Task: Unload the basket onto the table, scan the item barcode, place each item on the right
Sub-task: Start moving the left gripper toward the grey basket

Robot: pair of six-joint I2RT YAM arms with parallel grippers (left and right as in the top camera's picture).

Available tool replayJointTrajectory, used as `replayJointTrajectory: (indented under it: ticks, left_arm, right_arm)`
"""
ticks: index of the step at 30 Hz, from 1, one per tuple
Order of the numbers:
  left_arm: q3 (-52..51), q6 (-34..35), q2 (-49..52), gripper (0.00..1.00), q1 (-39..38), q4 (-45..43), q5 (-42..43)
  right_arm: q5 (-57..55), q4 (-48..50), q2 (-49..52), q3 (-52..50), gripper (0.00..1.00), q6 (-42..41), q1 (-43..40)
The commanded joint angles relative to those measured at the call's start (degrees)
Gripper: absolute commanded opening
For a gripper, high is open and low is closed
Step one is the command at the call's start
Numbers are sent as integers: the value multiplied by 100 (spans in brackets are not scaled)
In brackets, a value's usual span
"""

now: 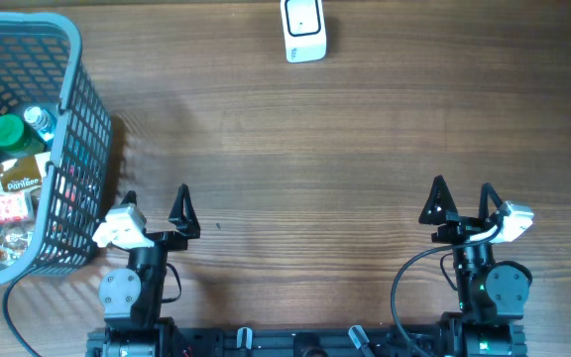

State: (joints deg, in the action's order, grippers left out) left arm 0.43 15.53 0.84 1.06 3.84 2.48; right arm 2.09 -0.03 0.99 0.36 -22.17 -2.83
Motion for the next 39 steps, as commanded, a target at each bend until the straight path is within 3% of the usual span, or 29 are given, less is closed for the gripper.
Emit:
replayJointTrajectory:
  ticks: [1, 39]
  left_arm:
    - [-9, -98, 13, 100, -337, 48, 26]
    - [-9, -98, 20, 100, -337, 39, 81]
  right_arm:
    - [35, 13, 105, -7, 100, 103, -24]
    - [35, 13, 105, -7, 100, 101, -24]
